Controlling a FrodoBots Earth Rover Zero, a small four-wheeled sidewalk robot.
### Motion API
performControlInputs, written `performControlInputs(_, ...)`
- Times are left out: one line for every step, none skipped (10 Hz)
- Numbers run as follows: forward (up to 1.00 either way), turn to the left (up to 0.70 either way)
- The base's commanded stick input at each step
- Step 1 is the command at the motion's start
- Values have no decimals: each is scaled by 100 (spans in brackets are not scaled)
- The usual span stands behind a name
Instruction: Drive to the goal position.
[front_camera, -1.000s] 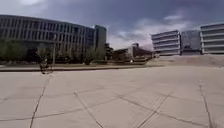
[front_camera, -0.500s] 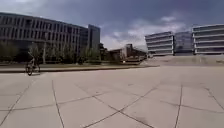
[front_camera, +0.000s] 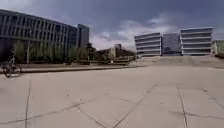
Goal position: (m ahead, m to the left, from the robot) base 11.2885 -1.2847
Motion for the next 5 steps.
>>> performControlInputs(100,-1)
performControlInputs(100,-1)
performControlInputs(100,-1)
performControlInputs(100,-4)
performControlInputs(100,-7)
